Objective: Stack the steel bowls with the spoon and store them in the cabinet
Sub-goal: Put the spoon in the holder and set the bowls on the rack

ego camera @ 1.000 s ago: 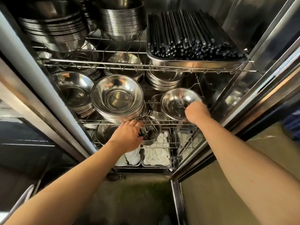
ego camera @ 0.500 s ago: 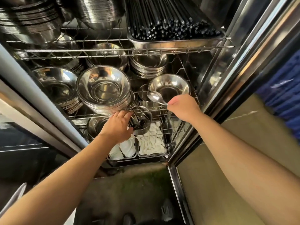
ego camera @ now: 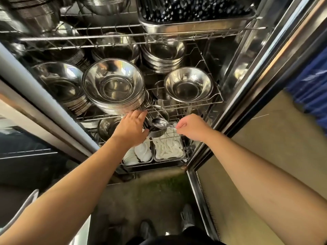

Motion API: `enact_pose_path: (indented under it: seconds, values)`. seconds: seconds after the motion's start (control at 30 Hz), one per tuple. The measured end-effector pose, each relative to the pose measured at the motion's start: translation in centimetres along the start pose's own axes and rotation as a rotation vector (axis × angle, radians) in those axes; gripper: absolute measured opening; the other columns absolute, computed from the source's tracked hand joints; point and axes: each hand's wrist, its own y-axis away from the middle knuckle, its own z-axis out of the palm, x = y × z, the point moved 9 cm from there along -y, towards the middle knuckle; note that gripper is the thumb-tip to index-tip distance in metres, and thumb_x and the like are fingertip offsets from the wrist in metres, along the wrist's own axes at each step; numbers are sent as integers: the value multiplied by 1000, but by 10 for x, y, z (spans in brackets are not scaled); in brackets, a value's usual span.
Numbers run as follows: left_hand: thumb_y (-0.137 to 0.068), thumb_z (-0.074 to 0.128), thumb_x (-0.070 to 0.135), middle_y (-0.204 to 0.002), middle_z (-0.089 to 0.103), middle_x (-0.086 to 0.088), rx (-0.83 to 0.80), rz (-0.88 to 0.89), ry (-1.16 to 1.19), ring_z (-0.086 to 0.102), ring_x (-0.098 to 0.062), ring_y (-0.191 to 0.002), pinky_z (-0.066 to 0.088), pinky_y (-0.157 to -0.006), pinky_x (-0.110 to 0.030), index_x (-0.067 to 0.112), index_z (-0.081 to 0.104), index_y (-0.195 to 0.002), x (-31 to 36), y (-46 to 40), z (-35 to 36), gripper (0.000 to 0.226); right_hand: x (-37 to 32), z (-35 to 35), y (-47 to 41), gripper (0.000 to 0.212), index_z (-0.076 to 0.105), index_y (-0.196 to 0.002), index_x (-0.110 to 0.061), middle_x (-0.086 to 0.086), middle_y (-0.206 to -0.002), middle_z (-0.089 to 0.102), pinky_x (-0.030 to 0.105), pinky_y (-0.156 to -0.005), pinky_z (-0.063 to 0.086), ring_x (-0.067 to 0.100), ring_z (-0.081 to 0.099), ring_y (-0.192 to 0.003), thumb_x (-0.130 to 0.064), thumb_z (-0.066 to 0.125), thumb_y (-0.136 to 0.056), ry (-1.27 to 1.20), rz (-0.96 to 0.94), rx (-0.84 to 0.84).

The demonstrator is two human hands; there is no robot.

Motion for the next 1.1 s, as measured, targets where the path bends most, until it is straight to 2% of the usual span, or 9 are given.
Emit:
enact_pose_path:
  seconds: [0.13, 0.37, 0.5, 0.57, 0.67, 0.77, 0.87, 1.0, 1.1]
  values:
    - [-94, 57, 43, -158, 35, -11, 22, -6, -19, 30, -31, -147, 22, -122, -44, 13, 22, -157, 1, 2, 1, 79, 14, 26, -25, 15, 81, -99, -14, 5, -99, 77, 36, -87, 54, 20, 69, -96, -18, 72, -88, 1, 78, 5]
    - [-91, 58, 45, -156, 37, -12, 115, 13, -97, 31, -31, -145, 18, -124, -45, 9, 20, -158, 7, 7, 9, 85, 37, 58, -70, 17, 77, -98, -3, 12, -99, 76, 40, -88, 59, 27, 72, -94, -14, 69, -87, -90, 291, 11]
    - [-91, 58, 46, -159, 31, -14, 124, 8, -144, 25, -32, -148, 13, -125, -47, 8, 12, -159, 8, 11, 15, 91, 45, 76, -92, 20, 71, -98, -1, 14, -106, 74, 30, -70, 57, 26, 71, -87, -16, 72, -86, -133, 380, 9]
    - [-92, 57, 46, -159, 30, -14, 127, 2, -147, 24, -32, -149, 12, -125, -47, 9, 10, -159, 7, 10, 17, 90, 47, 83, -99, 23, 74, -104, -5, 12, -96, 75, 23, -50, 47, 21, 68, -69, -20, 73, -86, -131, 426, 6]
    - [-92, 59, 43, -159, 31, -14, 136, -3, -123, 24, -32, -149, 12, -125, -47, 9, 12, -159, 7, 10, 17, 89, 50, 94, -110, 10, 71, -88, -4, 9, -71, 70, 18, -41, 40, 19, 59, -49, -14, 73, -85, -163, 508, 8]
    - [-91, 61, 39, -158, 33, -14, 151, -3, -111, 27, -32, -148, 14, -125, -46, 9, 17, -159, 6, 10, 15, 87, 52, 114, -119, 40, 68, -56, 1, 13, -56, 60, 27, -43, 38, 22, 51, -44, -13, 65, -94, -205, 576, -98]
    - [-94, 59, 37, -157, 36, -14, 177, -6, -84, 29, -32, -147, 15, -124, -46, 9, 21, -158, 6, 9, 13, 79, 54, 118, -126, 25, 67, -74, -1, 10, -51, 55, 22, -35, 35, 20, 44, -37, -14, 66, -96, -254, 609, -65]
    - [-93, 58, 40, -158, 35, -12, 171, -10, -85, 29, -31, -147, 14, -124, -45, 11, 21, -158, 5, 8, 13, 81, 55, 124, -135, 41, 60, -60, -2, 9, -48, 54, 25, -51, 46, 19, 46, -41, -14, 59, -100, -281, 591, -116]
    - [-91, 60, 41, -157, 36, -13, 163, -1, -82, 29, -31, -147, 15, -124, -45, 11, 20, -158, 5, 8, 13, 83, 56, 126, -140, 24, 63, -77, -1, 10, -64, 58, 27, -72, 56, 18, 52, -52, -11, 60, -99, -351, 613, -94]
